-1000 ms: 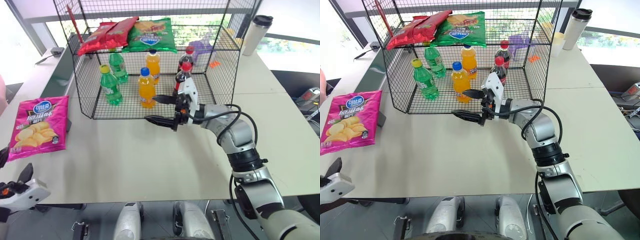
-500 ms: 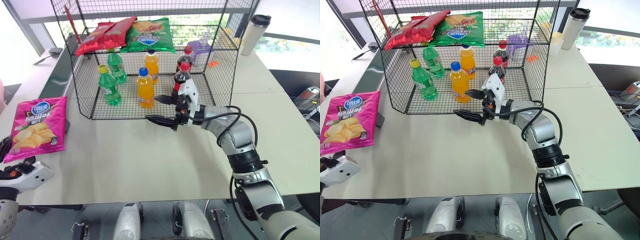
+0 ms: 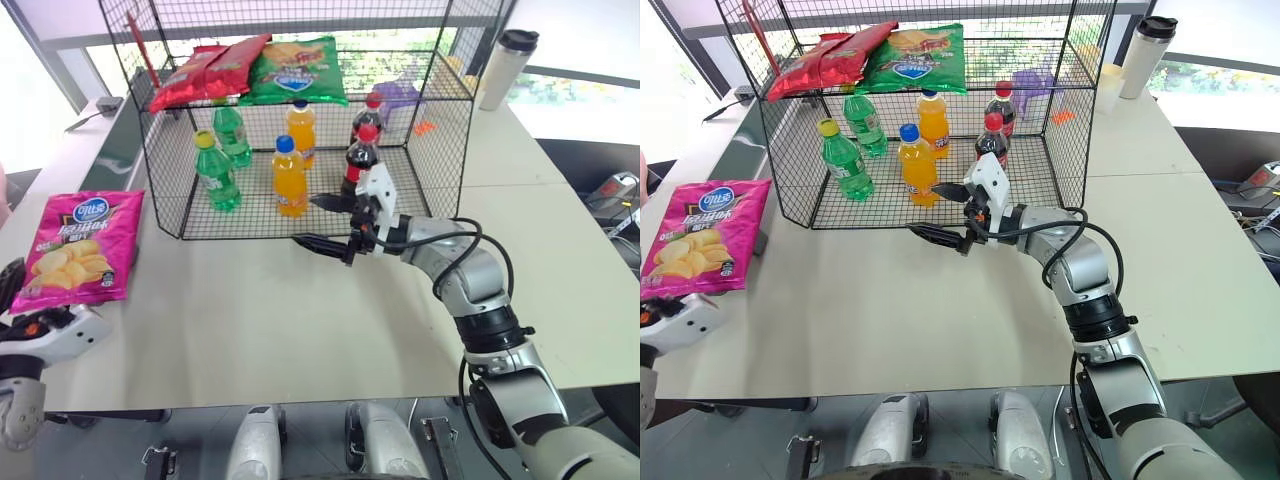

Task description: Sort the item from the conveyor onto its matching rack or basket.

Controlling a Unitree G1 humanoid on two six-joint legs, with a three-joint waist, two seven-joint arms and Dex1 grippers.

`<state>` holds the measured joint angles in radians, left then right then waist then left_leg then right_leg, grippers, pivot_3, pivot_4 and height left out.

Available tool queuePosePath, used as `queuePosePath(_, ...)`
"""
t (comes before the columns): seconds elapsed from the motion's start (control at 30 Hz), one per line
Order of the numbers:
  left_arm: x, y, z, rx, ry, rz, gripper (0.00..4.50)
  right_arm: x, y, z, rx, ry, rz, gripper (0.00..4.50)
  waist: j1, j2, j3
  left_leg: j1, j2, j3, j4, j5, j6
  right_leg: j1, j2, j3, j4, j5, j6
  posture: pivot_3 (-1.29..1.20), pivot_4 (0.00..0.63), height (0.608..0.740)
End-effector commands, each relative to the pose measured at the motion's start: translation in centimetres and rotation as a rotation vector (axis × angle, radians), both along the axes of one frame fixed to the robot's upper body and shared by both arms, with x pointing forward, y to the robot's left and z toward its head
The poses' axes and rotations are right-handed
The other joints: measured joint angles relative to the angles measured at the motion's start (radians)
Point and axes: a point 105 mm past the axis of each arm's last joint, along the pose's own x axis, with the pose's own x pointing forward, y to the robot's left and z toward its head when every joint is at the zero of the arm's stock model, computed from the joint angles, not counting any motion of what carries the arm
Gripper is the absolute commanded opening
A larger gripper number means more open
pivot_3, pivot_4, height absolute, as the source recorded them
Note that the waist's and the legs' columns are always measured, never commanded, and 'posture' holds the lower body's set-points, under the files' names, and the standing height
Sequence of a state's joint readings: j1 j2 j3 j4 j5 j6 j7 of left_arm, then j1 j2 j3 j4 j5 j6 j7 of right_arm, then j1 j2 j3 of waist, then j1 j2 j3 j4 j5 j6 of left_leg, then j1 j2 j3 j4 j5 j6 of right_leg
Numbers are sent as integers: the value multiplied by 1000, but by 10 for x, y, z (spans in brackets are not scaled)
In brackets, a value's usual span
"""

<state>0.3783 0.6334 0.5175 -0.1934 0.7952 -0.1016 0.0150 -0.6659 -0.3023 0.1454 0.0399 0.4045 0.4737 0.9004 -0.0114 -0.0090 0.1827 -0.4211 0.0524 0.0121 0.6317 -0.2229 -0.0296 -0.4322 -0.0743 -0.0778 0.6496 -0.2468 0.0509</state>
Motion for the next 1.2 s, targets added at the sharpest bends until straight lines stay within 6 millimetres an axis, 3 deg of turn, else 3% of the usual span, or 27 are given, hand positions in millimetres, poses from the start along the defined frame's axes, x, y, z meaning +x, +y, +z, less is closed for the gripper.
queuePosePath(0.03,10,4,-2,-10,27,0,2757,-7,4,13,21,-65,13,4500,-1,0,0,0,0,0,0,0,0,0,0,0,0,0,0,0,150,740)
queuePosePath(0.23,25,4,-3,-38,41,-10,94,-8,2,12,19,-70,-4,4500,-1,0,0,0,0,0,0,0,0,0,0,0,0,0,0,0,150,740)
queuePosePath(0.43,19,5,7,-60,-17,16,36,-8,-1,11,20,-70,-20,4500,-2,0,0,0,0,0,0,0,0,0,0,0,0,0,0,0,150,740)
queuePosePath(0.63,-2,6,69,-292,-344,-10,36,-4,-3,12,31,-68,-29,4500,0,-1,0,1,0,0,0,0,0,0,0,0,0,0,0,0,150,740)
queuePosePath(0.7,-7,0,89,-373,-381,-86,36,-1,-4,12,33,-68,-36,4500,2,-1,-1,1,0,-1,1,0,0,1,0,0,1,0,0,0,150,740)
queuePosePath(0.83,-23,11,133,-531,-412,-137,36,8,-9,14,34,-77,-52,4500,-1,-1,-1,2,0,-1,1,0,0,2,0,0,0,0,0,0,150,740)
queuePosePath(0.9,-32,21,153,-609,-393,-132,36,13,-11,16,37,-83,-60,4500,-2,-1,-1,2,0,-1,1,0,0,2,1,0,1,0,0,0,150,740)
queuePosePath(1.0,-40,23,163,-775,-244,-139,36,19,-16,22,49,-95,-74,4500,-5,-1,0,3,0,-1,1,0,0,2,1,0,1,0,0,0,150,740)
queuePosePath(1.2,-57,1,182,-1022,13,-167,36,30,-29,30,79,-107,-118,4500,-4,-1,0,3,0,-1,0,0,0,3,2,0,0,0,0,0,150,740)
